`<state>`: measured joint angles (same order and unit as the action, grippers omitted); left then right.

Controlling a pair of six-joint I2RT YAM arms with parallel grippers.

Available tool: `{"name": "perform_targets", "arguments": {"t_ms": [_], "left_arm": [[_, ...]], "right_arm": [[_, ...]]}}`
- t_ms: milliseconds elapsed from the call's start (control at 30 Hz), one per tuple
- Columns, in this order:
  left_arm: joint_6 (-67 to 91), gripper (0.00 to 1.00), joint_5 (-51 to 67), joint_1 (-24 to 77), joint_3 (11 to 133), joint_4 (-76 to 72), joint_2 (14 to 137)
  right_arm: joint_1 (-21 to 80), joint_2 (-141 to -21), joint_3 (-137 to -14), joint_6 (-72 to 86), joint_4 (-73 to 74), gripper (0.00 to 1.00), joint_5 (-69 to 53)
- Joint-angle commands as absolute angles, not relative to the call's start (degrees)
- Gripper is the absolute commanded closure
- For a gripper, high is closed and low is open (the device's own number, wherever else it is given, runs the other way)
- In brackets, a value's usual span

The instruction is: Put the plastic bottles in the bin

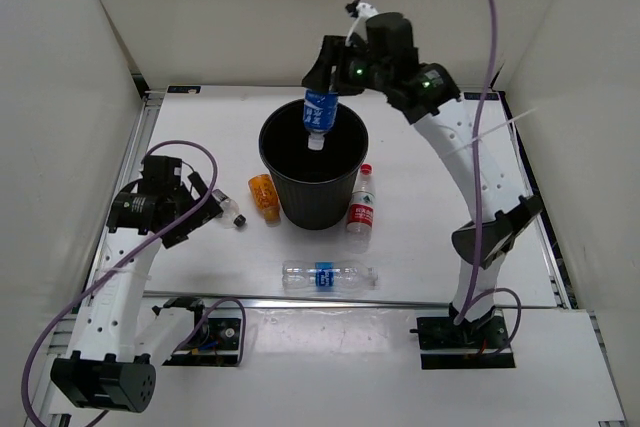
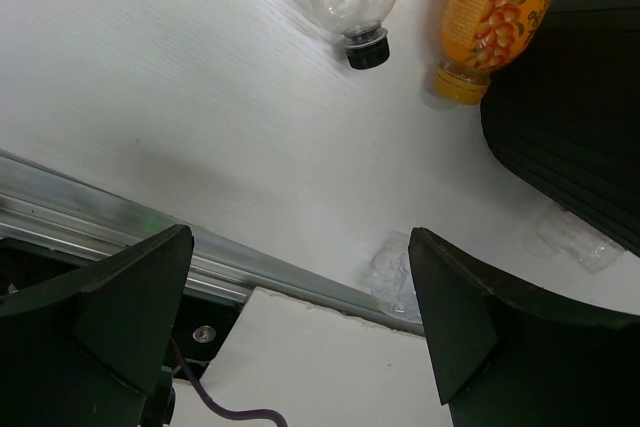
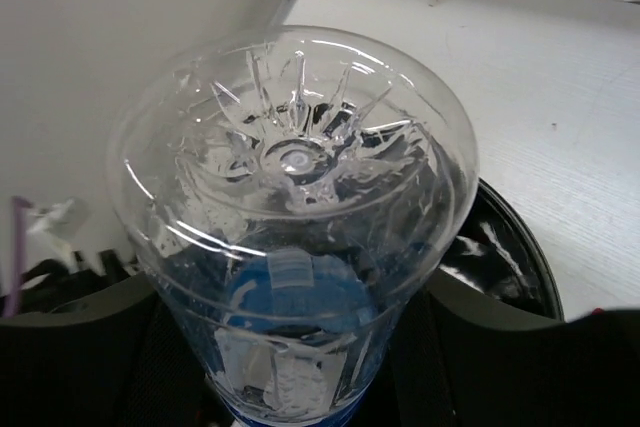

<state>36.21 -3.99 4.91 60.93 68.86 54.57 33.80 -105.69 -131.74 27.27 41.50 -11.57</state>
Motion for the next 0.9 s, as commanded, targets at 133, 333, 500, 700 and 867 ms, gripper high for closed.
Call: {"name": "perform_targets", "arguments": {"t_ms": [133,333,500,700,867], "left_arm": [[34.80,0.00,-3.08,5.10,63.02,69.96,50.89],[36.03,0.00,-3.08,5.10,61.18,68.12,49.75],[41.40,0.00,-5.73,3.08,61.17,65.05,55.44],[42.36,0.00,-1.23,-0.62,66.34,60.04,72.92],[44.47,0.00,-1.23,-0.62,71.10,57.67,86.54]], "right_arm": [[43.76,-106.35,-131.31,15.04,38.94,0.33,13.94],[46.14,-102.67,-128.33,12.82,40.16,0.00,22.57],[46.14,-91.16,-118.31,15.82,41.48,0.00,30.23],[46.14,-81.57,-111.81,18.54,46.57,0.00,27.95],[46.14,-76.21,-108.55,20.65,50.01,0.00,25.23]]}}
